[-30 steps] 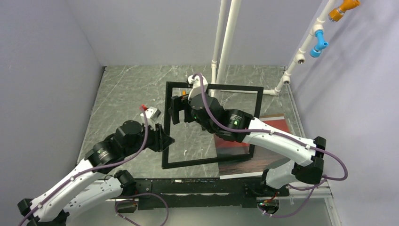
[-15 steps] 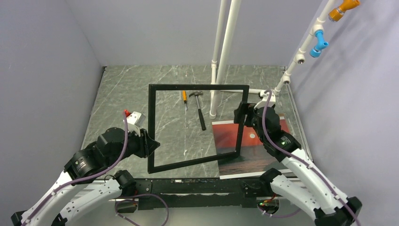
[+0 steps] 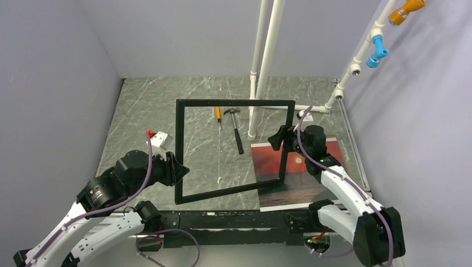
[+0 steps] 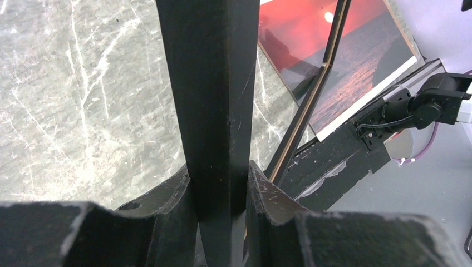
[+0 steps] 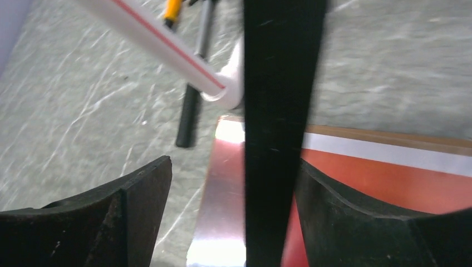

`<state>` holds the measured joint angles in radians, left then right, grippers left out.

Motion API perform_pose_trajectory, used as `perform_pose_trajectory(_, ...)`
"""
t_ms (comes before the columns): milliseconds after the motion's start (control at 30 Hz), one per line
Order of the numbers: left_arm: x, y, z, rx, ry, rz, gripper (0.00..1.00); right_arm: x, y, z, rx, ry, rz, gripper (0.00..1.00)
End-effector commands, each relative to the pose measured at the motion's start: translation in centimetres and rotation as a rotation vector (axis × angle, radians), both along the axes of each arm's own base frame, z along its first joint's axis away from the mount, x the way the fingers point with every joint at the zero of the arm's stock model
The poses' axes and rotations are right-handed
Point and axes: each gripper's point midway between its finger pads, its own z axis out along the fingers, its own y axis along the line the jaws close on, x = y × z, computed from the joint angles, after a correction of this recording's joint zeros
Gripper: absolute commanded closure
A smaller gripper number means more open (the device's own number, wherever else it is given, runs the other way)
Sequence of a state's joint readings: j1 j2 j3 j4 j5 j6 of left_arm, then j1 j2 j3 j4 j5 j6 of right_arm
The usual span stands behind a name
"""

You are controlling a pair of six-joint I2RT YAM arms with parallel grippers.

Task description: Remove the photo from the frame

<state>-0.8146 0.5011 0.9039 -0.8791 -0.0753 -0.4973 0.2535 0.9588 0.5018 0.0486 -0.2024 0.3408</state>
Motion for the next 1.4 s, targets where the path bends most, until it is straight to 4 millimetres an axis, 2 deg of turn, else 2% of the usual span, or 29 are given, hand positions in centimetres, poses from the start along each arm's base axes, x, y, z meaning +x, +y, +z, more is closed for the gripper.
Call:
perform_pose_trajectory(0, 0.8, 0.8, -1.5, 0.072, -0.021, 0.024, 1.00, -0.2, 4.2, 2.8, 0.125, -0.148, 0.240, 0.22)
perform_pose_trajectory(33, 0.8, 0.9, -1.5, 0.070, -0.022, 0.025, 1.00, -0.3, 4.6, 2.8, 0.141, -0.149, 0.261, 0.25)
perform_pose_trajectory(133, 0.8, 0.9, -1.7, 0.068, -0.017, 0.029, 1.00, -0.5, 5.4, 2.7, 0.176, -0.143, 0.300, 0.47)
perform_pose_trajectory(233, 0.8, 1.3, -1.6, 0.078, -0.010, 0.053, 1.00, -1.1, 5.4, 3.2, 0.186, -0.138, 0.297, 0.61)
perform_pose_trajectory(300, 1.0, 1.9, -1.7, 0.093, 0.007, 0.093, 1.00, -1.6, 5.2, 3.6, 0.171, -0.114, 0.270, 0.76)
perform_pose_trajectory(333, 1.1, 2.4, -1.7, 0.103, 0.016, 0.124, 0.96, -1.8, 5.1, 4.2, 0.168, -0.118, 0.256, 0.86)
perform_pose_trajectory(367, 1.1, 2.9, -2.1, 0.121, 0.032, 0.154, 0.88, -1.9, 4.9, 4.8, 0.170, -0.119, 0.233, 0.95)
perform_pose_trajectory(400, 1.2, 3.4, -2.2, 0.133, 0.041, 0.180, 0.82, -2.0, 4.8, 5.6, 0.176, -0.124, 0.219, 1.00)
perform_pose_trajectory(500, 1.3, 4.7, -2.4, 0.149, 0.066, 0.266, 0.51, -2.4, 4.2, 7.2, 0.170, -0.119, 0.169, 1.00)
perform_pose_trajectory(567, 1.5, 6.1, -2.3, 0.165, 0.068, 0.345, 0.35, -2.6, 3.9, 7.5, 0.173, -0.097, 0.145, 1.00)
perform_pose_trajectory(600, 1.5, 6.8, -2.2, 0.175, 0.070, 0.384, 0.14, -2.8, 3.9, 7.6, 0.176, -0.083, 0.135, 1.00)
perform_pose_trajectory(633, 1.5, 7.6, -2.2, 0.192, 0.073, 0.424, 0.02, -3.0, 3.8, 7.7, 0.183, -0.073, 0.114, 1.00)
perform_pose_trajectory(733, 1.3, 9.9, -1.0, 0.239, 0.067, 0.519, 0.01, -3.6, 4.6, 8.3, 0.154, -0.082, 0.083, 1.00)
perform_pose_trajectory(867, 0.6, 12.8, 2.0, 0.268, 0.038, 0.611, 0.01, -4.0, 5.3, 8.3, 0.031, -0.063, -0.027, 1.00)
perform_pose_trajectory(1000, -0.7, 15.7, 5.4, 0.257, -0.004, 0.687, 0.01, -4.7, 6.3, 7.1, 0.016, 0.011, -0.101, 1.00)
perform_pose_trajectory(1067, -1.0, 15.9, 7.1, 0.214, -0.040, 0.659, 0.01, -4.8, 6.6, 6.4, 0.001, 0.044, -0.149, 1.00)
perform_pose_trajectory(1167, -1.5, 15.9, 8.7, 0.170, -0.057, 0.633, 0.00, -4.5, 5.6, 5.3, -0.055, 0.086, -0.254, 1.00)
perform_pose_trajectory(1367, -1.9, 17.4, 9.0, 0.163, -0.093, 0.675, 0.00, -4.0, 4.4, 5.6, -0.089, 0.113, -0.353, 1.00)
